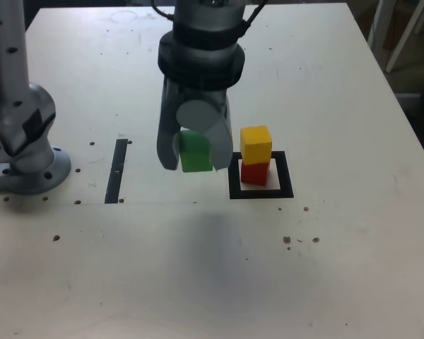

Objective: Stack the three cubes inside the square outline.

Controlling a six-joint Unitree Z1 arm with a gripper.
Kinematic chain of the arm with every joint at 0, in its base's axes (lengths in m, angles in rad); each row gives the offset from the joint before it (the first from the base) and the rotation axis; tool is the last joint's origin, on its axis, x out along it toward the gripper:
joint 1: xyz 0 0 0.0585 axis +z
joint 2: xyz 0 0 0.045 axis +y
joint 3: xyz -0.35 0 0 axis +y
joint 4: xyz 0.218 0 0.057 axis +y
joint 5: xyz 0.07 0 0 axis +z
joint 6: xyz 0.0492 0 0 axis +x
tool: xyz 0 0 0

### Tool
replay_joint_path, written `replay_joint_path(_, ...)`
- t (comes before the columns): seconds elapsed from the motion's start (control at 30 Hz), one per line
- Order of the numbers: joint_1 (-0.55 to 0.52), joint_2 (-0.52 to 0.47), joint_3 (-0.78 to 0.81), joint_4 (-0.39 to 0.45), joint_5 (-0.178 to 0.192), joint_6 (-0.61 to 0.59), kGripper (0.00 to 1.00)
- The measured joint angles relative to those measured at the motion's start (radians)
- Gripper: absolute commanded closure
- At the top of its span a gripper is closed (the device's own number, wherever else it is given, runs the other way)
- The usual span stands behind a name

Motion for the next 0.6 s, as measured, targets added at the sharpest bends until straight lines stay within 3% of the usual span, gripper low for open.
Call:
replay_joint_path(0.3,0.109,0.012,-0.098,0.055,0.022,0.205,0.71)
replay_joint_path(0.6,0.169,0.074,-0.205,0.09,0.04,0.298,0.71)
